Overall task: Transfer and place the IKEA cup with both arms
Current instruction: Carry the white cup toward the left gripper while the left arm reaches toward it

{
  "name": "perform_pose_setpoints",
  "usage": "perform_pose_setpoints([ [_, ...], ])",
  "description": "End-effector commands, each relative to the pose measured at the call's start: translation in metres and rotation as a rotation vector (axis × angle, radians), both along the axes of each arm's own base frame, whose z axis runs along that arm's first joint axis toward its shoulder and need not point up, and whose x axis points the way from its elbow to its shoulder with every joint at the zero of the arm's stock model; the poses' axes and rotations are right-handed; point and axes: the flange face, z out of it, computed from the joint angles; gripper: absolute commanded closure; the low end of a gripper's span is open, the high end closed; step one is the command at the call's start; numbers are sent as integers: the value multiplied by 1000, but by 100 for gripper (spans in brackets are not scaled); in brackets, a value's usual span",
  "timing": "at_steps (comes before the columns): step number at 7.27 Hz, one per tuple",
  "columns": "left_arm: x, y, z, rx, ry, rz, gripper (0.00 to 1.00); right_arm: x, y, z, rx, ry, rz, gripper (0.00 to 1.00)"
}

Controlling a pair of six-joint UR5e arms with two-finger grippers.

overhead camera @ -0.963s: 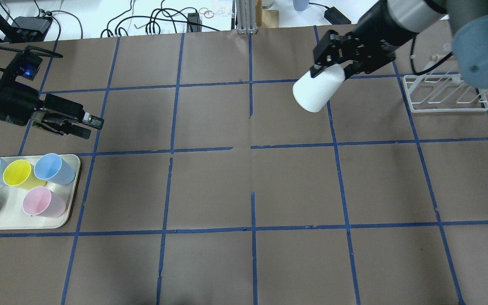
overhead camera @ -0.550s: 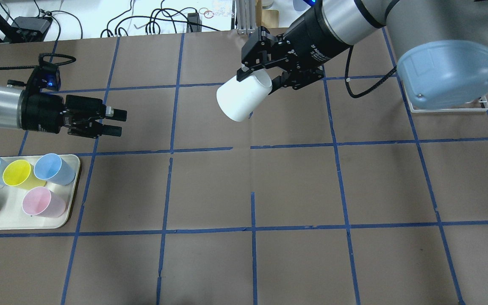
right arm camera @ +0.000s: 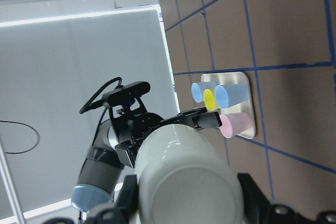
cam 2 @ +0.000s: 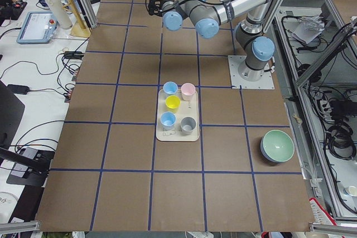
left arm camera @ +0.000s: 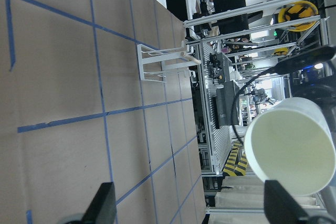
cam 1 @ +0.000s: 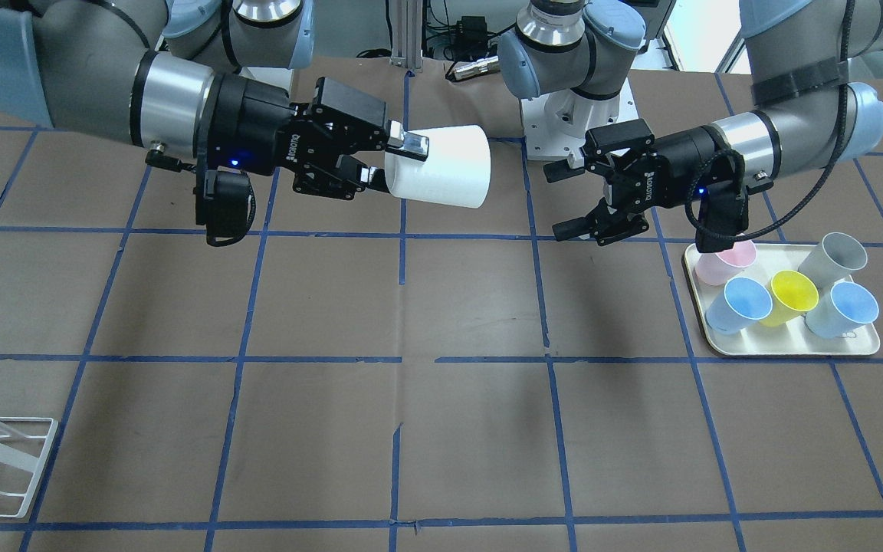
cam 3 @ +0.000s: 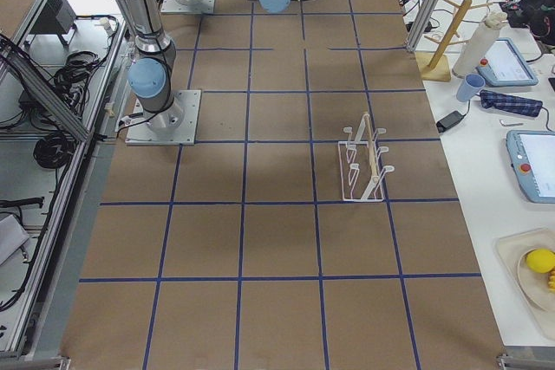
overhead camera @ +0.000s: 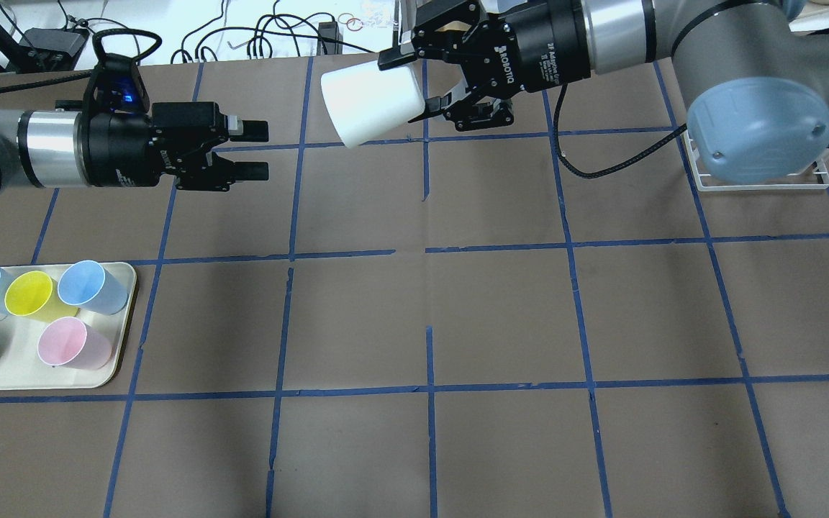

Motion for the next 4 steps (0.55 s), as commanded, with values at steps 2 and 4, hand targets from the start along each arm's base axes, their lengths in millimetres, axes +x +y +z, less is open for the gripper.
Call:
perform_pose_setpoints([
  [2,-42,-10,71,31,112,19,0,-11,-4,-53,15,-209,-27,100],
  [4,-61,-21,98,62,191,32,0,-7,0,-47,17,-212,-20,100],
])
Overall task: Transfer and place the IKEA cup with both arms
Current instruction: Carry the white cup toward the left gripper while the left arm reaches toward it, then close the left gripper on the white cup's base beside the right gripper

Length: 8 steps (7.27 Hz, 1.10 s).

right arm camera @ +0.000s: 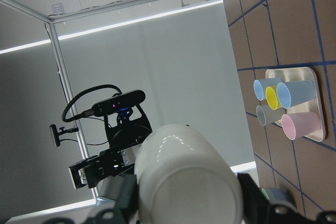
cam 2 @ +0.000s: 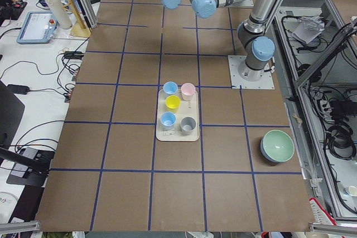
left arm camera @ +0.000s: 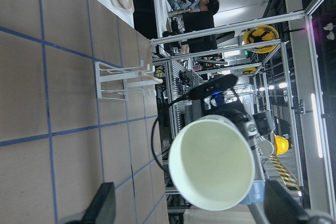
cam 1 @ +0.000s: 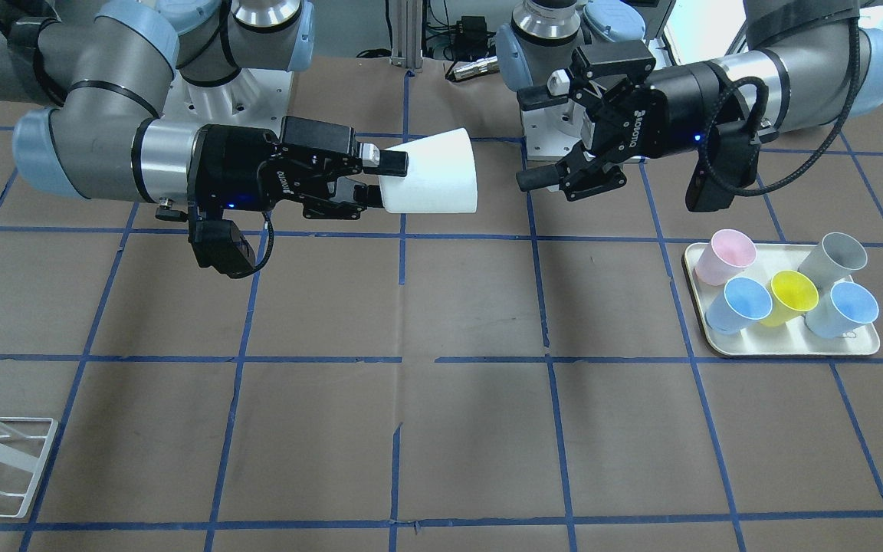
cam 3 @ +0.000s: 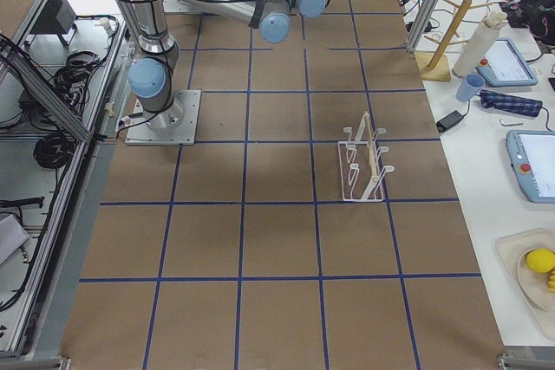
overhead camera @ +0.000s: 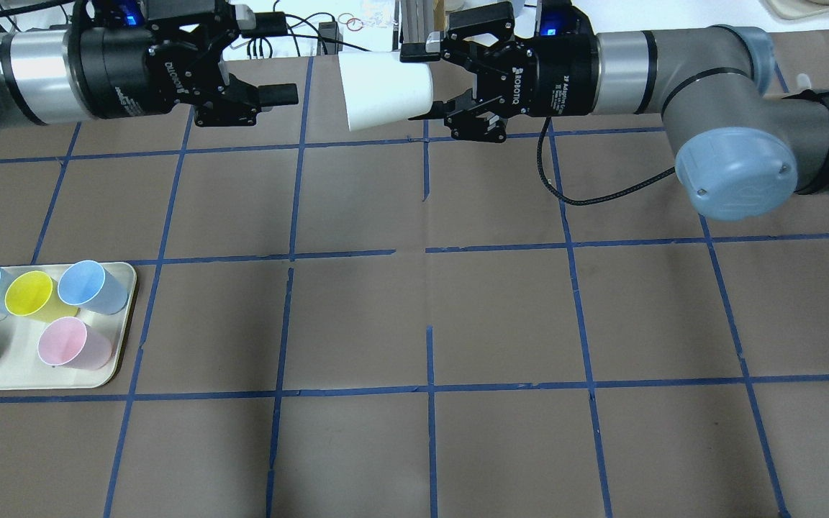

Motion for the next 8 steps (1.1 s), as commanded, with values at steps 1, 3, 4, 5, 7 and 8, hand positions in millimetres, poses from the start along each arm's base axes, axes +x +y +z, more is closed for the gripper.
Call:
perform_pose_setpoints([
  [1,-10,-11,14,19,39,1,0,8,5,2,-1,-9,14,100],
  [3,-16,-8,7,29,37,-13,0,16,7,8,21,-12,28,100],
  [4,-22,-4,1,50,33,-28,0,21,9,9,20,-27,35,100],
  [5,-25,-2,3,64,34,-33,0,21,9,10,20,-32,35,100],
  [7,-26,0,5,93,35,-30,11,22,9,8,22,-25,37,100],
  [8,-25,0,2,90,13,-40,35,22,8,7,27,-25,37,100],
])
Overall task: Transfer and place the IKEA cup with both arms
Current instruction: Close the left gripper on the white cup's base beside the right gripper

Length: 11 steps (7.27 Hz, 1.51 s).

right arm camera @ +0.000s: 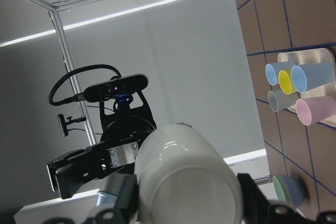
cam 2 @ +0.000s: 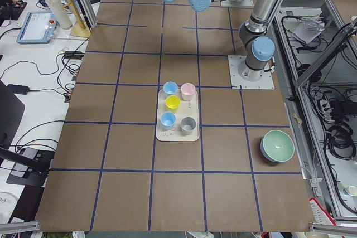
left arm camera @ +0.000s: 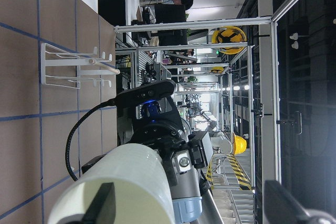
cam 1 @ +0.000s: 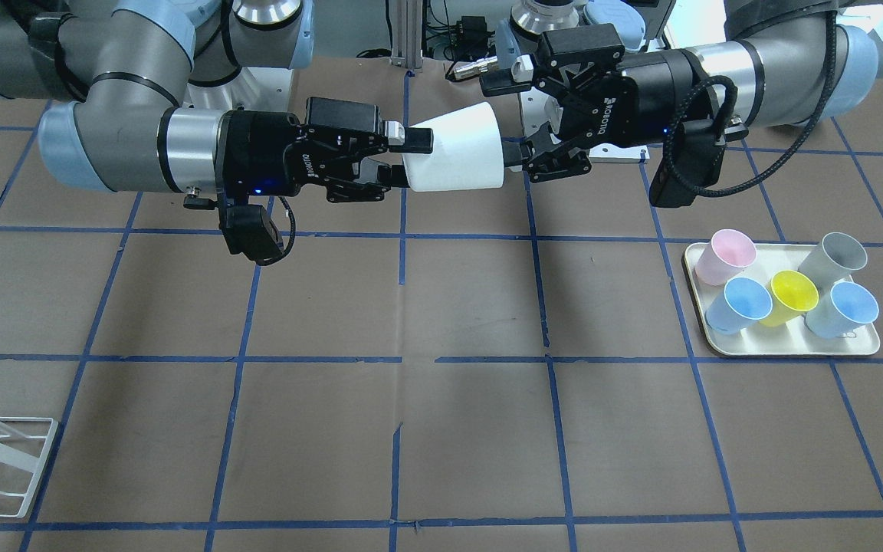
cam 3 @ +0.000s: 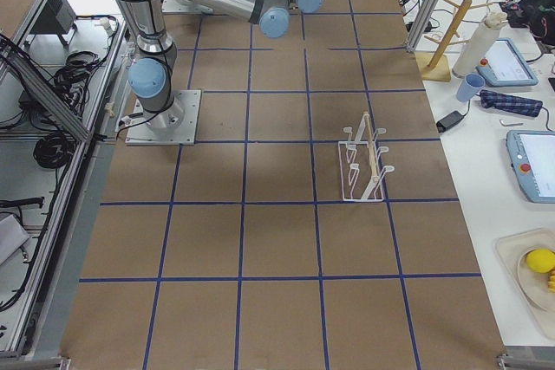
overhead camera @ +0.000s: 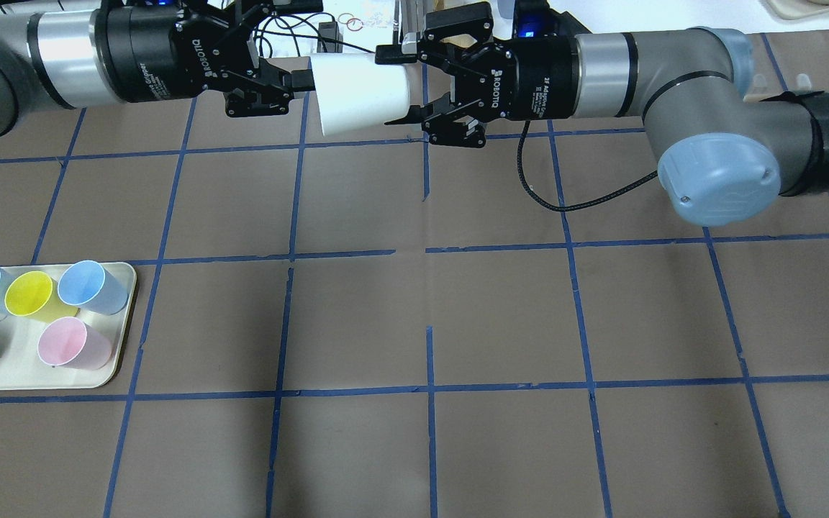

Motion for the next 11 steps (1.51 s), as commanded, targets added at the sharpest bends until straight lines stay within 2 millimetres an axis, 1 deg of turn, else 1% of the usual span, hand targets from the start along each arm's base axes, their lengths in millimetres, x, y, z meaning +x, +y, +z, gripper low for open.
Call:
perform_pose_setpoints([
  [1,0,2,-1,-2,-29,-15,53,0,0,0,7,1,1,100],
  [2,0,1,-4,7,-33,-18,74,0,-1,-1,10,1,1,100],
  [3,-1,0,-11,26,-31,-21,78,0,0,0,9,0,0,100],
  [4,-1,2,-15,32,-34,-23,78,0,0,0,9,0,0,98],
  [5,-1,3,-15,32,-35,-24,85,0,0,0,15,0,0,77],
  [6,-1,2,-16,32,-35,-24,95,0,-1,-1,25,-2,0,1],
  [7,-1,3,-13,27,-35,-23,99,0,-2,-3,30,0,0,0],
  [9,-1,3,-14,28,-36,-23,100,-1,-4,-3,59,1,-1,0],
  [10,0,3,-12,25,-38,-22,100,-10,-10,0,67,5,-19,0],
  [11,4,5,-8,14,-94,-43,100,-23,-16,5,58,19,-42,0],
])
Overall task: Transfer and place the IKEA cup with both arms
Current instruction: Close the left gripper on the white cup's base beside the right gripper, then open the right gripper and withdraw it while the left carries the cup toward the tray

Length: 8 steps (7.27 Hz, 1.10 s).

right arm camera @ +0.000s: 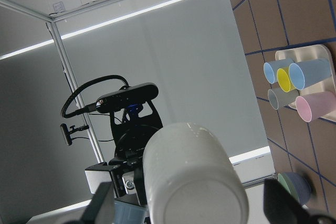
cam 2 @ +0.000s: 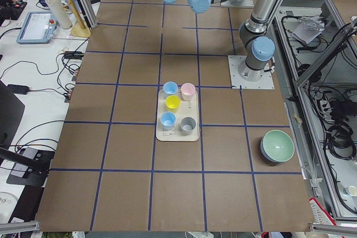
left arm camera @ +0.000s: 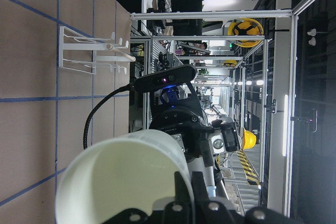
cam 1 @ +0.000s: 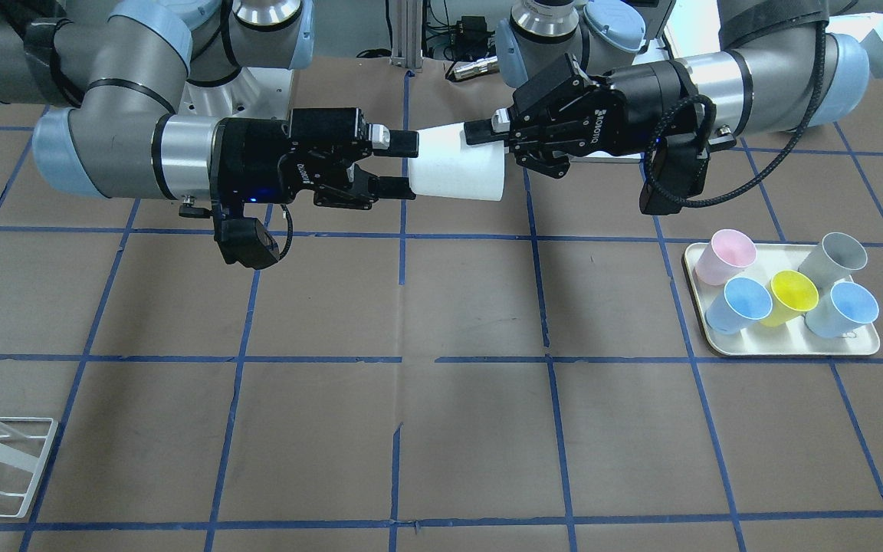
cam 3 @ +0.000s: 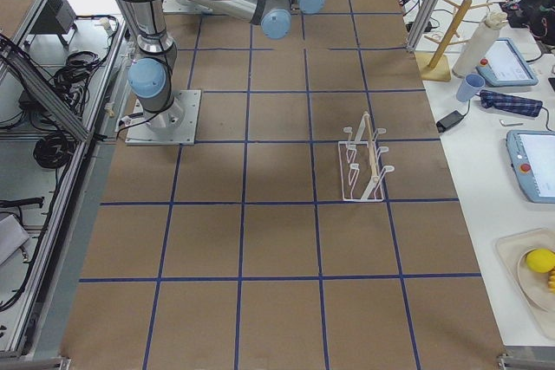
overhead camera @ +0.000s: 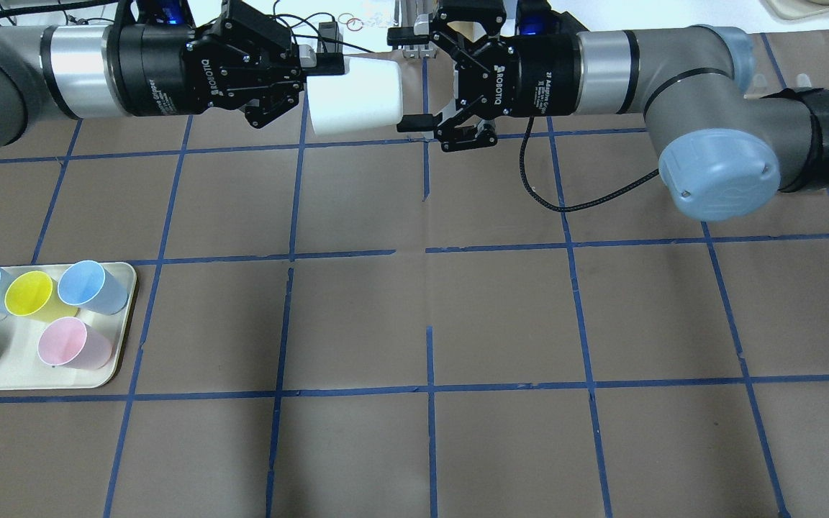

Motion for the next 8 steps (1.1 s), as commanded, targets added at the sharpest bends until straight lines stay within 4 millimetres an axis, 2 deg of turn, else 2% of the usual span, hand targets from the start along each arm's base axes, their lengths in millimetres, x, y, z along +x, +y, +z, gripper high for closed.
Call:
perform_pose_setpoints([
  [1,12,3,-4,-25,-176,-69,100,-37,-15,8,31,24,-66,0],
  [2,21,3,-6,-56,-319,-104,100,-60,-22,13,50,22,-110,0],
  [3,47,-2,-12,-92,-506,-124,100,-73,-28,19,22,73,-131,0],
  [5,117,4,-26,-48,-831,-157,100,-83,-29,18,45,338,-144,0],
  [7,173,16,-33,-79,-1043,-285,100,-92,0,32,51,686,-174,0],
  [8,210,23,-45,-132,-1112,-401,100,-99,18,35,99,854,-187,0],
])
